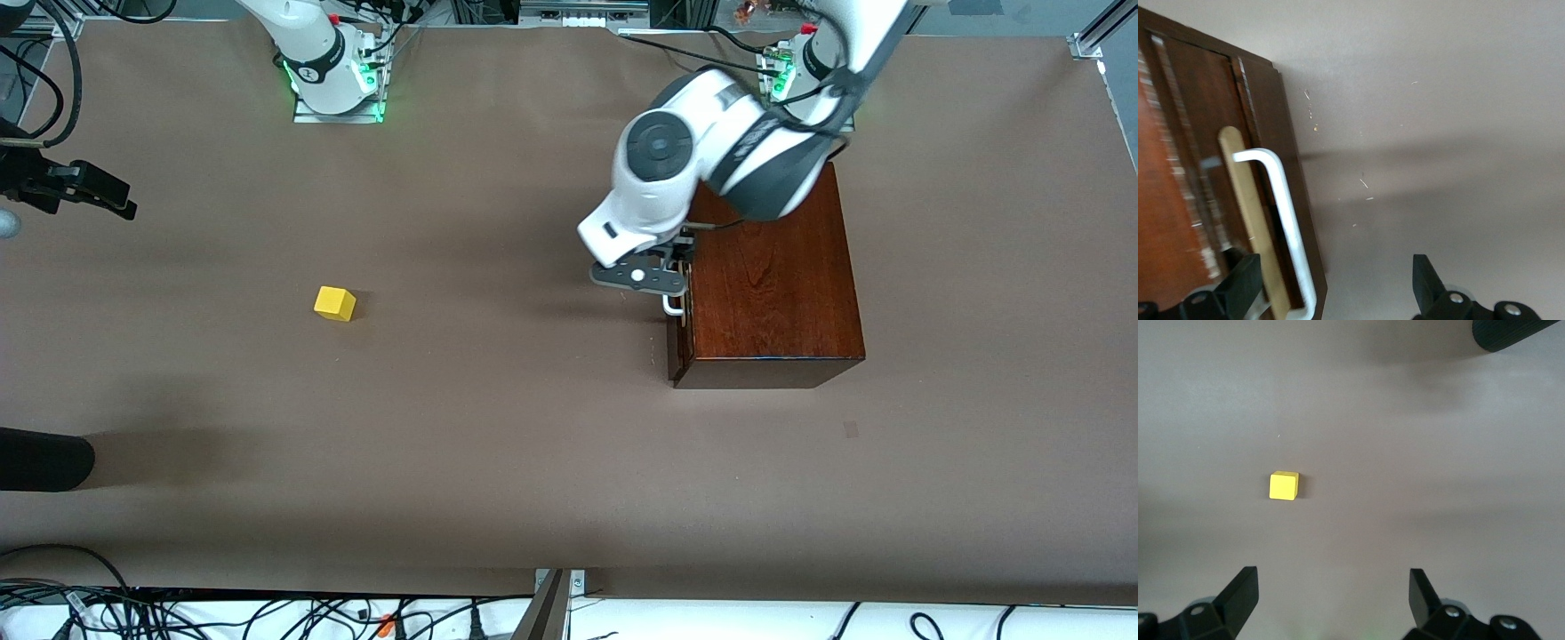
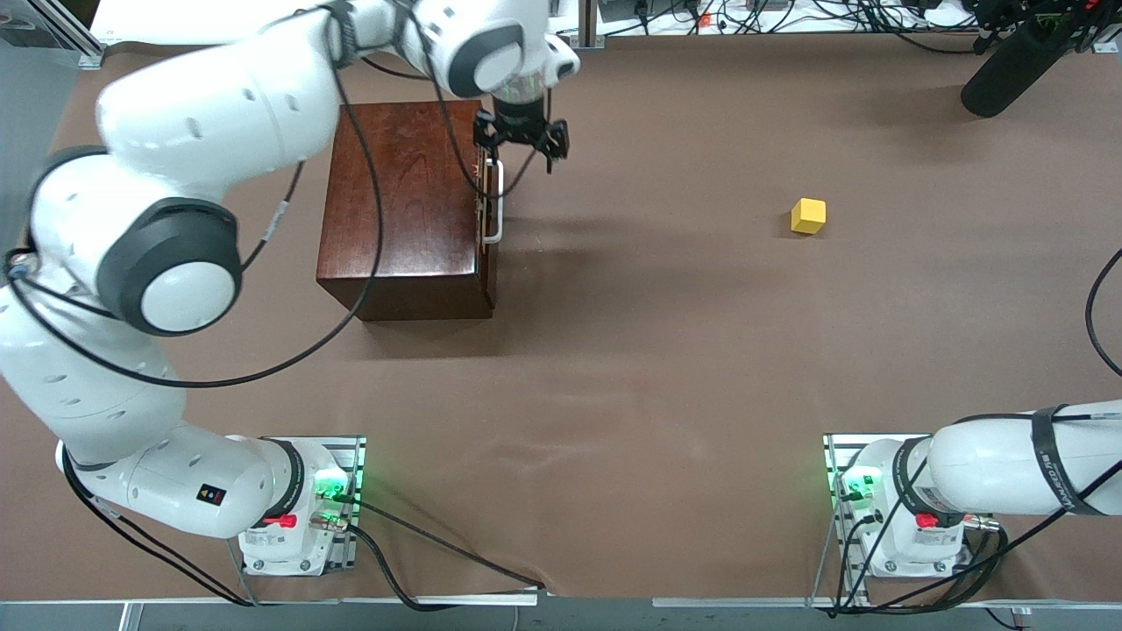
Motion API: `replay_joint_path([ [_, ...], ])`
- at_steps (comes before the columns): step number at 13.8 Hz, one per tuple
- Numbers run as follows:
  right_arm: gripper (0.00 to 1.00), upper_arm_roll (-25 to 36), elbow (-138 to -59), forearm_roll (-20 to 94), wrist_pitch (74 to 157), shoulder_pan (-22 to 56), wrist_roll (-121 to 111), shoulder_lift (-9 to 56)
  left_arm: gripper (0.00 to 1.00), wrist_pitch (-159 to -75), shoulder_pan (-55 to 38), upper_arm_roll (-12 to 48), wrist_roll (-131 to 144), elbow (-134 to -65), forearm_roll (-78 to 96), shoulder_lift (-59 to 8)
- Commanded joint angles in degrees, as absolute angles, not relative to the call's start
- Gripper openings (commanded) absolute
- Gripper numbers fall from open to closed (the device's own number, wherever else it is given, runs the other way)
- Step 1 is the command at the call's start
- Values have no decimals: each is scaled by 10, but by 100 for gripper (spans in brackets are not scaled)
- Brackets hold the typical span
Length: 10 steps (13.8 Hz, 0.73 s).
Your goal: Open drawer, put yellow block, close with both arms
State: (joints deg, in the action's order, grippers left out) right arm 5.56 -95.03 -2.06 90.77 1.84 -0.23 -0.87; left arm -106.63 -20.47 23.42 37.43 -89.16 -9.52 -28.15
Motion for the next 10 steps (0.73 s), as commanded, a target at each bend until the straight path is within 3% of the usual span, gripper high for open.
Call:
replay_joint_path([
  [1,100,56,-947,-12,902,18,4,-15,100,-1062,-225,232,430,-870,-125,-309],
  [10,100,61,-947,-12,902,18,4,-16,100,-1056,-243,229,514,-902,-176,-328],
])
